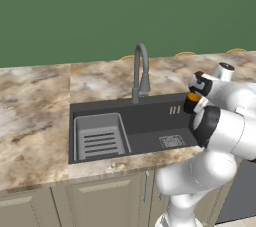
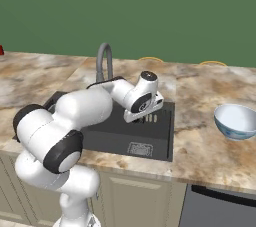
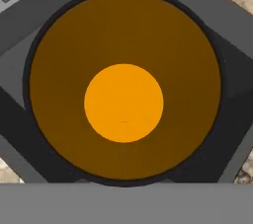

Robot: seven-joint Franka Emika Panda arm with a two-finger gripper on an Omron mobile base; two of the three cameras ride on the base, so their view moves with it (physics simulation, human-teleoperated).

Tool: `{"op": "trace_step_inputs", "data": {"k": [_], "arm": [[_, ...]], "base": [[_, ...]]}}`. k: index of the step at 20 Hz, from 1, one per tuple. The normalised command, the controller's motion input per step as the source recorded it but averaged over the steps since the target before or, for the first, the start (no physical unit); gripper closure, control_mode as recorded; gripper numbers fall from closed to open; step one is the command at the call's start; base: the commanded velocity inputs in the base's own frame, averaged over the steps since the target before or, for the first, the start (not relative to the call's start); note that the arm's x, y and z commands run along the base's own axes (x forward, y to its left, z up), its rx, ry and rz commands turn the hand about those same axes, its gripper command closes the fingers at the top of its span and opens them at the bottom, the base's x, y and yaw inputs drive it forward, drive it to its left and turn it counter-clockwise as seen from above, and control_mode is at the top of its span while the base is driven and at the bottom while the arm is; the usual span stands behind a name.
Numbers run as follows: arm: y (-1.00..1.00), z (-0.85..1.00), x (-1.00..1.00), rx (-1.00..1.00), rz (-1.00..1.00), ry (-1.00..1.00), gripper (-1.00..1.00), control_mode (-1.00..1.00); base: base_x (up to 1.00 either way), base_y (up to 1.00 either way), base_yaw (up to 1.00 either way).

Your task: Pick the mug and place it in the sink. Pick the bowl and place it in the open cabinet and then close the cabinet.

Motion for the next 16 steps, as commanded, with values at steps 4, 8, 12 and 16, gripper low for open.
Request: {"op": "trace_step_inputs", "data": {"k": [4, 8, 12, 16], "arm": [[0.37, -0.01, 0.23, 0.0, 0.2, 0.0, 1.0, -1.0], [0.4, -0.23, 0.15, -0.04, 0.19, 0.0, 1.0, -1.0], [0.15, -0.33, 0.16, -0.04, 0.2, 0.0, 1.0, -1.0], [0.06, -0.41, 0.14, -0.03, 0.21, 0.0, 1.0, -1.0]], "base": [[0.0, 0.0, 0.0], [0.0, 0.0, 0.0], [0.0, 0.0, 0.0], [0.0, 0.0, 0.0]]}}
